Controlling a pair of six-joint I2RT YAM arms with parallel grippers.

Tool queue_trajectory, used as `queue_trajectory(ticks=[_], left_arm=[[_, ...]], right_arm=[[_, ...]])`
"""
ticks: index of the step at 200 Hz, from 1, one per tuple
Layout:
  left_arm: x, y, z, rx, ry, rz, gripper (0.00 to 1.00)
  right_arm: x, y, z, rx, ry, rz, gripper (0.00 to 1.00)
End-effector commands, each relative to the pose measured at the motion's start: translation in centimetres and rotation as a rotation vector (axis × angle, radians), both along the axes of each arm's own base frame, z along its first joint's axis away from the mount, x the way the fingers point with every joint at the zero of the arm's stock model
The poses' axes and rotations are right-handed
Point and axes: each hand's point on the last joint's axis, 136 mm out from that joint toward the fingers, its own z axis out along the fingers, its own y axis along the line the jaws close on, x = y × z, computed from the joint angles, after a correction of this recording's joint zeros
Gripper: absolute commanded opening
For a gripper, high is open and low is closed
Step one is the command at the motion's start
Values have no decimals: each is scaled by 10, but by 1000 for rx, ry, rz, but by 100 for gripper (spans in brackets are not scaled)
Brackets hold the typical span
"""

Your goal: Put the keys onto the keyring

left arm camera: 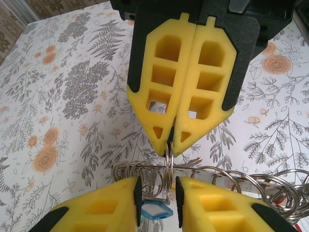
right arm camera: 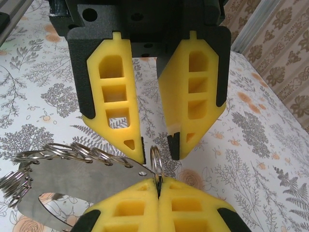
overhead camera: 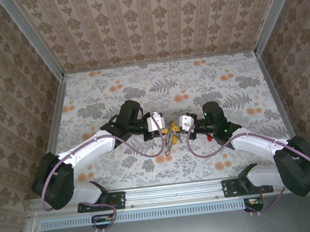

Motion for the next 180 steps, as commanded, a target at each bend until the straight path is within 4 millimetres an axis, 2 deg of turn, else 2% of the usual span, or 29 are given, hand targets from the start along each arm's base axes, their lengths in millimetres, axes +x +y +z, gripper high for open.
queue_trajectory(ticks=[1,51,122,128,143,158,171,180], left_arm=[[-1,-1,1,-10,10,-18,28],[-5,-4,9,-32,-2,-48,17],[-6,-4,6,-31,8,-55,19],[-6,-4,5,-29,10,-54,17],[-5,-3,4,-21,2,-46,0],[-3,-1,5,-5,-13,-41,0],[-4,1,6,7,-28,-49,0],[-1,5,5,25,-50,-35,0]], right_arm=[[0,8,17,45,-40,33,0],[0,9,16,45,-38,37,0],[2,12,19,64,-41,32,0],[2,13,18,63,-39,34,0],[2,13,19,63,-41,34,0],[2,12,18,57,-34,29,0],[-1,10,16,45,-29,30,14],[-1,7,14,35,-24,13,20]])
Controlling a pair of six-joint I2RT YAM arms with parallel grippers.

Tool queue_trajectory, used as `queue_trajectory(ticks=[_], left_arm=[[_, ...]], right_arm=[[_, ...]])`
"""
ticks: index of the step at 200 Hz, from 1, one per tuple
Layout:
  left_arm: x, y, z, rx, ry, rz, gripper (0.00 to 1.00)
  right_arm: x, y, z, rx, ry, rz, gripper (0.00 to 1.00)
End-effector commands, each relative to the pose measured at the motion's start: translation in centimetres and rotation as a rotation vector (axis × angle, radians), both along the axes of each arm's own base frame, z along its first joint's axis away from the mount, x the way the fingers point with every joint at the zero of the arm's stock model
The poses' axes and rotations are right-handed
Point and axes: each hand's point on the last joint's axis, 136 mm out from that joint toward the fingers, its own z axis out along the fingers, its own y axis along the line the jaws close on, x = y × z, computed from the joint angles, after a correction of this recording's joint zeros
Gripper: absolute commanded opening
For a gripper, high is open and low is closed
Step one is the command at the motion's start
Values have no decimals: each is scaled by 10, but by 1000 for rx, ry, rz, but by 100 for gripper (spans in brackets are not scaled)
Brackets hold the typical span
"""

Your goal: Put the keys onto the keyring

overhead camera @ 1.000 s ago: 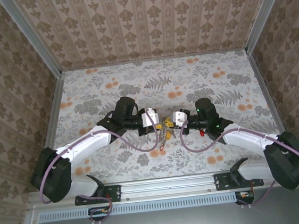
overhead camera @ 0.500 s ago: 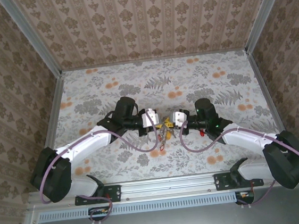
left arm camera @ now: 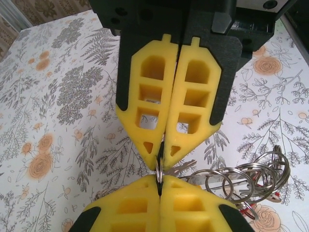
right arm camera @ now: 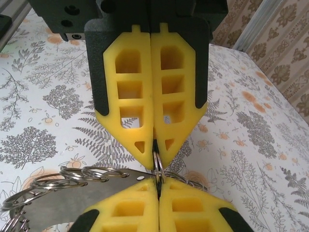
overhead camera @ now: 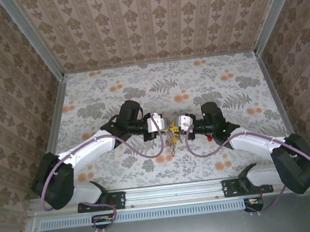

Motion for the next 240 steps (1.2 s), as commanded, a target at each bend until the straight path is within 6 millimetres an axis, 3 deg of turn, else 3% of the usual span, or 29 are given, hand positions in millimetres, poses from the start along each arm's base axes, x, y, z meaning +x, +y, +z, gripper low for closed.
queue_trajectory(ticks=[1,62,74,88,111,131,151,168,177,200,240], left_arm=[[5,5,5,31,-50,5,0],[2,18,18,64,-141,-31,0],[1,22,21,68,-148,-34,0],[-1,25,24,73,-153,-46,0],[-4,30,25,83,-151,-62,0],[-9,32,28,75,-117,-89,0],[-13,33,28,67,-76,-113,0],[-14,34,27,55,-61,-123,0],[-15,33,28,44,-57,-132,0],[-17,31,31,15,-49,-149,0],[-21,29,30,0,-24,-167,0]], right_arm=[[-1,2,17,28,-40,5,21],[30,-47,30,101,55,-410,36],[44,-64,32,134,142,-574,42],[64,-99,34,228,295,-873,50],[63,-142,12,306,591,-1193,49],[39,-179,-26,233,824,-1456,39],[18,-187,-62,142,1045,-1501,34],[5,-198,-89,158,1236,-1547,35],[-1,-200,-101,187,1339,-1548,31],[5,-197,-115,242,1415,-1467,22],[11,-191,-124,241,1452,-1385,30]])
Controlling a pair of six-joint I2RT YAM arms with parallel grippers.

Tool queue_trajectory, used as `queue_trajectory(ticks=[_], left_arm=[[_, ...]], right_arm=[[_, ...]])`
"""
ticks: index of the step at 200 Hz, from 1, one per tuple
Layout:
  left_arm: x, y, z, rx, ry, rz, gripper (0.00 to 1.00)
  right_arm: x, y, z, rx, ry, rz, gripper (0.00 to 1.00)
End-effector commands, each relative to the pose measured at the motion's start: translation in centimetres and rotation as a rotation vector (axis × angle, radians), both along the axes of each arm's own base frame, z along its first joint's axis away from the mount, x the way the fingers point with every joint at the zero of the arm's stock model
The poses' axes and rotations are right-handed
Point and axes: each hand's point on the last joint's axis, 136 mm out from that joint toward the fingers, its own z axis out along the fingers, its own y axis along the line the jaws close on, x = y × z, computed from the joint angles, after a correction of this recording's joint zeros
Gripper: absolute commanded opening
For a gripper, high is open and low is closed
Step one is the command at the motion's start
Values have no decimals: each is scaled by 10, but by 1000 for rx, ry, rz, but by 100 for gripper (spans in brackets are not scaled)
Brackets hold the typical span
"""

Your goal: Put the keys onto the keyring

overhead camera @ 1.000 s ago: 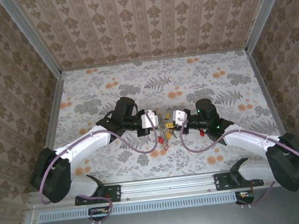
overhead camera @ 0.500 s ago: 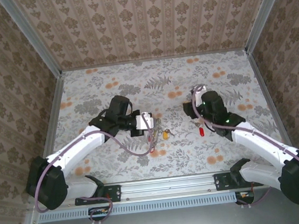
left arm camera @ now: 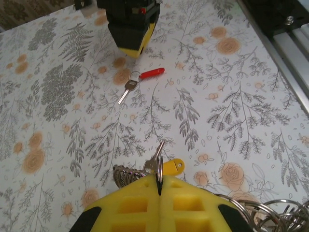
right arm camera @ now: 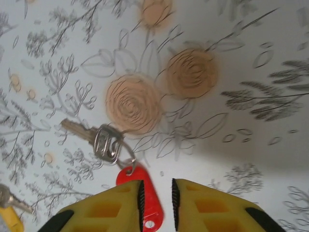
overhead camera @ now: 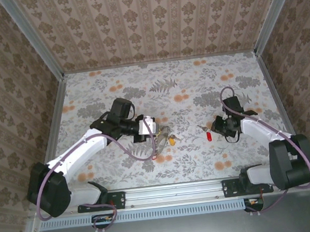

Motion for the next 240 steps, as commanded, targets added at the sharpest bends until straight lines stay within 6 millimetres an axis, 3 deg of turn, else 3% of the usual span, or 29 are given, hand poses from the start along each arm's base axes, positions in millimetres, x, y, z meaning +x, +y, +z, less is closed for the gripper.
queue_trajectory(ticks=[1,60,112,184,219,240], left_arm=[[-3,-6,16,-61,-2,-51,0],[-3,-5,14,-67,-3,-46,0],[-2,-6,14,-72,3,-40,0],[0,-6,12,-71,6,-28,0],[1,-6,11,-68,2,-24,0],[1,-5,11,-66,3,-22,0]], right_arm=[[1,15,-1,114,-3,33,30],[12,19,-18,175,-1,32,32],[27,18,-19,183,-21,30,27],[26,25,-21,230,2,28,25],[25,29,-25,261,-2,28,14],[28,30,-15,270,-46,34,8]])
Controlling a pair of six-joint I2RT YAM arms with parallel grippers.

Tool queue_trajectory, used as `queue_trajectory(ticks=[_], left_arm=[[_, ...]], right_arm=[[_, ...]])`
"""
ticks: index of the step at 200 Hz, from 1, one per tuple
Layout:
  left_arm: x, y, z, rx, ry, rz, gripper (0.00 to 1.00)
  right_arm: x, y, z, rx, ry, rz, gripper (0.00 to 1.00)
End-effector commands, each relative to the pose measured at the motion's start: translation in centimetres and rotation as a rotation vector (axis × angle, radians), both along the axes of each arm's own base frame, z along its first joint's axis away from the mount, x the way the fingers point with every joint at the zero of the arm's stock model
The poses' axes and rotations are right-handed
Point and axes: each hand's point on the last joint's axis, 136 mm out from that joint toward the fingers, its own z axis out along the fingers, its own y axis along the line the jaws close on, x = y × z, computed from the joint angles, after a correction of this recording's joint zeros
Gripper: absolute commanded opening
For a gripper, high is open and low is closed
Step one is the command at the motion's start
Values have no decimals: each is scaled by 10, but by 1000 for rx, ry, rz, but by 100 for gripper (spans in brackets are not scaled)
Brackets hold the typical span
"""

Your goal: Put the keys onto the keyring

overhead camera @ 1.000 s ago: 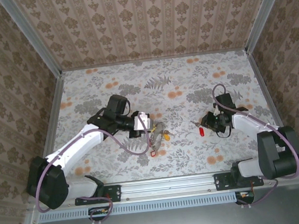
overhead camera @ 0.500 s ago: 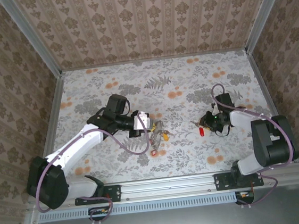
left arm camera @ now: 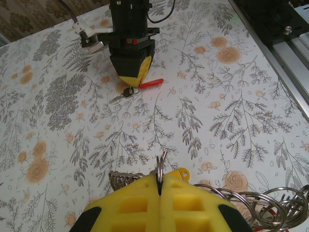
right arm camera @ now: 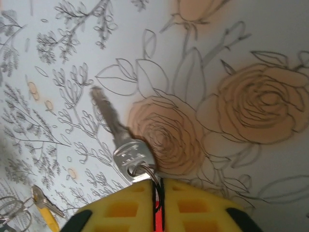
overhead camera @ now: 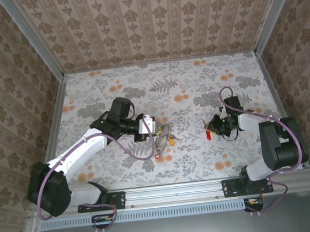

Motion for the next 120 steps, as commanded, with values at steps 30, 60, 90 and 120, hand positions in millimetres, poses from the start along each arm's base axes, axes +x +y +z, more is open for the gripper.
queue_trajectory(ticks=[30,60,90,120], left_arm=[[1,0,11,-39,-2,-3,0],[1,4,17,-36,-14,-1,0],[-2,7,22,-25,-20,-8,0],[-1,8,29,-41,-42,2,0]], right_arm=[[13,16,44,64,-188,77,3],[13,28,83,22,-331,198,0],[10,50,120,-57,-505,356,0],[2,72,156,-42,-665,470,0]])
